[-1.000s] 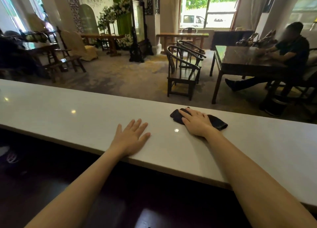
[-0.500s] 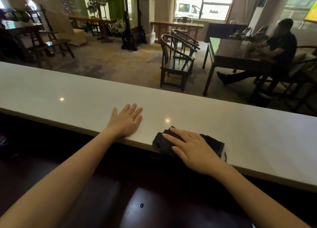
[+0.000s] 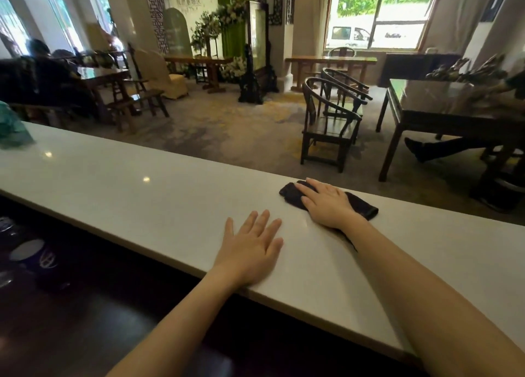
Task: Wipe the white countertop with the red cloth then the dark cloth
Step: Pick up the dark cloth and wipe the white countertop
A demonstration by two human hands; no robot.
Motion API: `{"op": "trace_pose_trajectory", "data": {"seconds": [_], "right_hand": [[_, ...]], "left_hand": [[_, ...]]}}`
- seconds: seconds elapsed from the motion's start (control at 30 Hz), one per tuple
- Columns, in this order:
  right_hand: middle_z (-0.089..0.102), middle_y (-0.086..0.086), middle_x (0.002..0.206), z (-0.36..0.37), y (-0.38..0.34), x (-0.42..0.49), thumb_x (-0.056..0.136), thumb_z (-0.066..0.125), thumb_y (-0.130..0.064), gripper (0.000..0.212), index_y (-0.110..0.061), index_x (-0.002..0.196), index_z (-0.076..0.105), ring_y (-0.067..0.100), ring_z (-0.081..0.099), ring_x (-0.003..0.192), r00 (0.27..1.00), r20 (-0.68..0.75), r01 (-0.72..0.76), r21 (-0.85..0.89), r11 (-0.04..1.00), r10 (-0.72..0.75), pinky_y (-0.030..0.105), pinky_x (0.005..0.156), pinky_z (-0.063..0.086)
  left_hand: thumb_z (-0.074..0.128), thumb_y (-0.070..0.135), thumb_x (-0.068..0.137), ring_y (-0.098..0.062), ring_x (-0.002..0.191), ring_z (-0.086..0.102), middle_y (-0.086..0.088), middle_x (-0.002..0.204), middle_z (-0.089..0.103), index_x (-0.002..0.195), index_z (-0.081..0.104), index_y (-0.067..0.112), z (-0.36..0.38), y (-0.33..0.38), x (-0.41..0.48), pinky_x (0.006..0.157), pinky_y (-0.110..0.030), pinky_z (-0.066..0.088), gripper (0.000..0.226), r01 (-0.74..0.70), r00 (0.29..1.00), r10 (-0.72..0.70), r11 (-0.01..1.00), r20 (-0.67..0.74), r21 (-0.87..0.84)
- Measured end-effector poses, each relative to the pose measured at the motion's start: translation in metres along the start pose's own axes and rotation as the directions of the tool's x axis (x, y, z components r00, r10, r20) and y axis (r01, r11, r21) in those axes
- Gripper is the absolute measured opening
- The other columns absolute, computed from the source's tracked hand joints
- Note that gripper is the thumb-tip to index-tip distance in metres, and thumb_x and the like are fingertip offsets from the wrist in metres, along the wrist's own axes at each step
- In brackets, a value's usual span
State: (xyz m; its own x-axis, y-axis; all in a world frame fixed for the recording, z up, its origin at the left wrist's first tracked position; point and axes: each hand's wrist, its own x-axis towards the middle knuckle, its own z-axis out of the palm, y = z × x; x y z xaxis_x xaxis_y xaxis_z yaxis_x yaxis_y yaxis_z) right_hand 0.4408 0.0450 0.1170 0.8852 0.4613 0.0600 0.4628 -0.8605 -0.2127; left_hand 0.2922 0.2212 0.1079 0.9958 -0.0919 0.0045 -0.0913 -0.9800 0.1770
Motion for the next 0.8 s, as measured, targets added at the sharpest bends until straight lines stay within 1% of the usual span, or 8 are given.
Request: {"op": "trace_pose_trajectory", "data": {"seconds": [0.1, 0.2, 0.33, 0.47, 0.57, 0.7, 0.8], "right_hand": [[0.015, -0.004, 0.154, 0.002, -0.004, 0.007, 0.096, 0.022, -0.043, 0.045, -0.041, 0.14, 0.015, 0.025, 0.017, 0.137, 0.999, -0.005, -0.037, -0.034, 0.999, 0.037, 0.049, 0.11, 0.01], [0.014, -0.004, 0.155, 0.002, -0.01, -0.004, 0.096, 0.021, -0.042, 0.045, -0.041, 0.14, 0.014, 0.025, 0.014, 0.138, 0.998, -0.003, -0.061, -0.027, 0.998, 0.061, 0.047, 0.111, 0.007], [0.014, -0.002, 0.154, -0.001, -0.022, -0.035, 0.096, 0.022, -0.042, 0.045, -0.041, 0.14, 0.014, 0.026, 0.014, 0.137, 0.999, -0.001, -0.04, 0.002, 0.999, 0.04, 0.047, 0.11, 0.006], [0.015, -0.004, 0.154, -0.005, -0.027, -0.09, 0.096, 0.022, -0.042, 0.044, -0.044, 0.139, 0.014, 0.023, 0.014, 0.137, 1.0, 0.027, -0.003, 0.018, 1.0, 0.002, 0.046, 0.11, 0.006], [0.013, -0.008, 0.154, -0.009, -0.028, -0.144, 0.095, 0.021, -0.044, 0.044, -0.046, 0.138, 0.012, 0.018, 0.013, 0.137, 0.999, 0.037, -0.006, 0.031, 0.999, 0.004, 0.044, 0.111, 0.005], [0.013, -0.01, 0.154, -0.016, -0.019, -0.225, 0.094, 0.021, -0.045, 0.045, -0.048, 0.138, 0.012, 0.015, 0.013, 0.136, 1.0, -0.014, -0.02, 0.007, 1.0, 0.02, 0.039, 0.11, 0.005], [0.011, -0.011, 0.154, -0.023, 0.0, -0.271, 0.096, 0.021, -0.045, 0.044, -0.048, 0.139, 0.011, 0.014, 0.011, 0.137, 0.995, -0.049, -0.085, -0.005, 0.996, 0.084, 0.038, 0.11, 0.005]], "left_hand": [[0.004, 0.056, 0.088, -0.012, 0.139, -0.011, 0.009, 0.154, -0.006, 0.14, 0.0, 0.041, 0.0, 0.001, 0.0, 0.108, -0.056, -0.01, 0.054, 0.0, 1.0, 0.0, 1.0, 0.012, 0.005], [0.006, 0.057, 0.088, -0.013, 0.14, -0.011, 0.008, 0.155, -0.006, 0.14, 0.001, 0.039, -0.001, 0.002, -0.001, 0.109, -0.057, -0.009, 0.055, 0.003, 1.0, -0.003, 1.0, 0.022, 0.019], [0.008, 0.064, 0.085, -0.013, 0.14, -0.01, 0.007, 0.155, -0.006, 0.141, 0.002, 0.038, -0.006, 0.004, -0.002, 0.108, -0.057, -0.01, 0.062, 0.004, 0.999, -0.005, 1.0, 0.042, 0.017], [0.011, 0.063, 0.087, -0.015, 0.14, -0.008, 0.005, 0.155, -0.004, 0.142, 0.002, 0.037, -0.01, 0.006, -0.004, 0.108, -0.058, -0.008, 0.061, -0.009, 0.999, 0.008, 1.0, 0.043, 0.019], [0.011, 0.063, 0.087, -0.016, 0.14, -0.007, 0.004, 0.155, -0.004, 0.142, 0.002, 0.037, -0.011, 0.005, -0.004, 0.108, -0.059, -0.006, 0.061, -0.02, 0.999, 0.019, 0.999, 0.045, 0.029], [0.009, 0.066, 0.085, -0.016, 0.141, -0.004, 0.005, 0.155, -0.003, 0.142, 0.003, 0.037, -0.005, 0.001, 0.0, 0.109, -0.059, -0.003, 0.064, -0.041, 0.999, 0.04, 0.999, 0.019, 0.036], [0.005, 0.07, 0.08, -0.014, 0.141, -0.003, 0.007, 0.155, -0.002, 0.141, 0.004, 0.038, 0.002, -0.003, 0.004, 0.109, -0.059, -0.001, 0.069, -0.026, 1.0, 0.026, 0.998, 0.0, 0.051]]}}
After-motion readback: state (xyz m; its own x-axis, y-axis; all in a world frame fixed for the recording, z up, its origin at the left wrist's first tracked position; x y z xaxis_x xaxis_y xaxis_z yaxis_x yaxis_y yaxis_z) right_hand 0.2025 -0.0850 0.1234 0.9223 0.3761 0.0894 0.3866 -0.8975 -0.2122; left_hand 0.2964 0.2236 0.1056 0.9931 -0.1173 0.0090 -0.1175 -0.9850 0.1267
